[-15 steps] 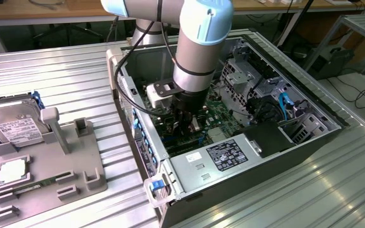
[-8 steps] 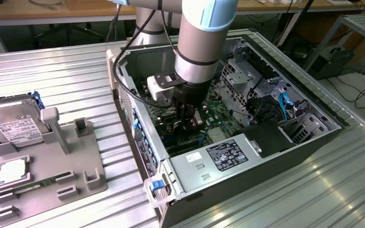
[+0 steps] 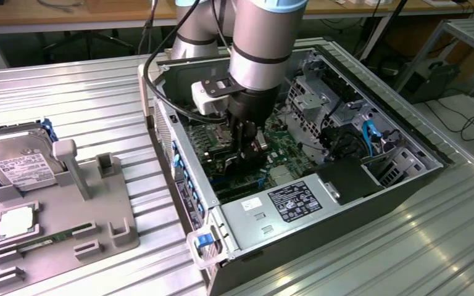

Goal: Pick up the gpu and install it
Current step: 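Insert the gpu into the slot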

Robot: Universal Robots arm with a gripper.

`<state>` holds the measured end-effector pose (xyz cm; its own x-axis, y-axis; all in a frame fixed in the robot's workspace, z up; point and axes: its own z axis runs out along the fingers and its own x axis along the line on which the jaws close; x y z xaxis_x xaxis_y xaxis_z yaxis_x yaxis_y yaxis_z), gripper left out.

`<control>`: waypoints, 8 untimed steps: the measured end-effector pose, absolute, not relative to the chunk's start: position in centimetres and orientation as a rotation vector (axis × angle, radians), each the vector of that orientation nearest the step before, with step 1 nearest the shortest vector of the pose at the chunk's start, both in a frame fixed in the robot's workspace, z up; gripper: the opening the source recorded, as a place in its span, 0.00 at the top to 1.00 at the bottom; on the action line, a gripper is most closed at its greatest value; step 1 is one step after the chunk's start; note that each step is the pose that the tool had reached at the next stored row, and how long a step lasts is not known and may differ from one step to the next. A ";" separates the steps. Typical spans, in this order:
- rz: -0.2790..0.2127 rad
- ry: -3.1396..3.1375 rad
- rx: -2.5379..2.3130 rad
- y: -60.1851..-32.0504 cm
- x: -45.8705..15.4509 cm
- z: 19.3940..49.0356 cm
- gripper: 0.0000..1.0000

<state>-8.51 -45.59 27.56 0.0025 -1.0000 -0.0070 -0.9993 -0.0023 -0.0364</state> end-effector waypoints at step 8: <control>-0.032 2.197 -2.202 -45.6 -8.5 27.6 0.89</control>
